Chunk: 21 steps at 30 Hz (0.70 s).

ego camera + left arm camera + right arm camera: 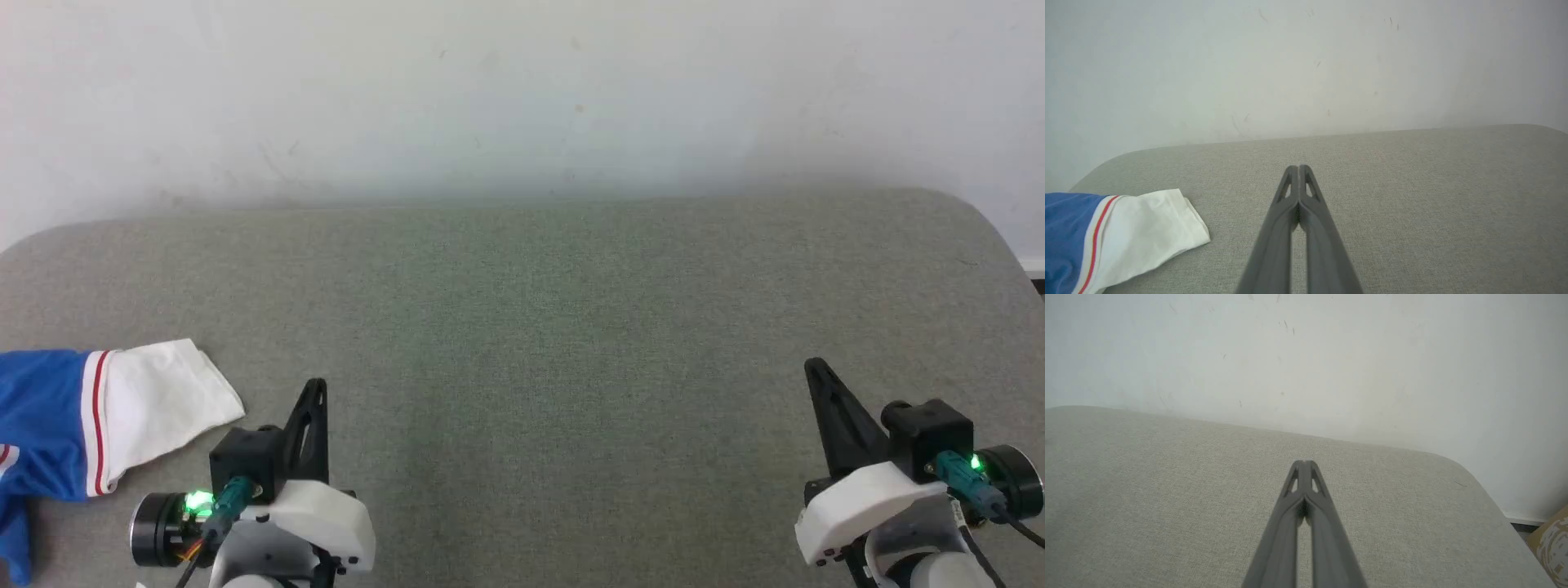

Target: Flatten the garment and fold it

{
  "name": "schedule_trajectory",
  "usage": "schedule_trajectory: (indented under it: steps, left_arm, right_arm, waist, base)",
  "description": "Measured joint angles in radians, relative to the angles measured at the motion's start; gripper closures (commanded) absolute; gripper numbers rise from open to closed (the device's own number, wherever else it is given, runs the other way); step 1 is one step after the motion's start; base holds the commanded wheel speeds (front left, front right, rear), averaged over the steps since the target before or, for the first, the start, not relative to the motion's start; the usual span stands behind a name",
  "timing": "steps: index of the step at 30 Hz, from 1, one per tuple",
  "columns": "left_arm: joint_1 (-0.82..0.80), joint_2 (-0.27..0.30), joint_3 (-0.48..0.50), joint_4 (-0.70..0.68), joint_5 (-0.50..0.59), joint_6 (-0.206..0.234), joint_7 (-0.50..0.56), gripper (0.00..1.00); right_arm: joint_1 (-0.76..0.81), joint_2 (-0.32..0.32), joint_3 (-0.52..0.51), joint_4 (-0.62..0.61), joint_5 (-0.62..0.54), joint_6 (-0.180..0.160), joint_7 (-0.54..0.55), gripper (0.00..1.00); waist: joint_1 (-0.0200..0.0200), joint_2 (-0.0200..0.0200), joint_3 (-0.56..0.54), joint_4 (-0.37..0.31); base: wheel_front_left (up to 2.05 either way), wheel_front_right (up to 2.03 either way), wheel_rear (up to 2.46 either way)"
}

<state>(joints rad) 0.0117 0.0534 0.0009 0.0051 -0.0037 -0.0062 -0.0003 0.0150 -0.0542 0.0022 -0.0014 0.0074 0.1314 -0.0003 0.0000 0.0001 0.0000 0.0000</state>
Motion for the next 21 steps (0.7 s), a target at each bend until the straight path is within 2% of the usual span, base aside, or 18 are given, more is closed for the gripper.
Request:
schedule_trajectory:
  steps: [21]
  left_arm:
    - [0.000,0.000,0.000,0.000,0.000,0.000,0.000,1.00]
  right_arm:
    - [0.000,0.000,0.000,0.000,0.000,0.000,0.000,1.00]
  waist:
    - [0.0000,-0.0002,0.000,0.000]
  base:
    - [0.00,0.00,0.00]
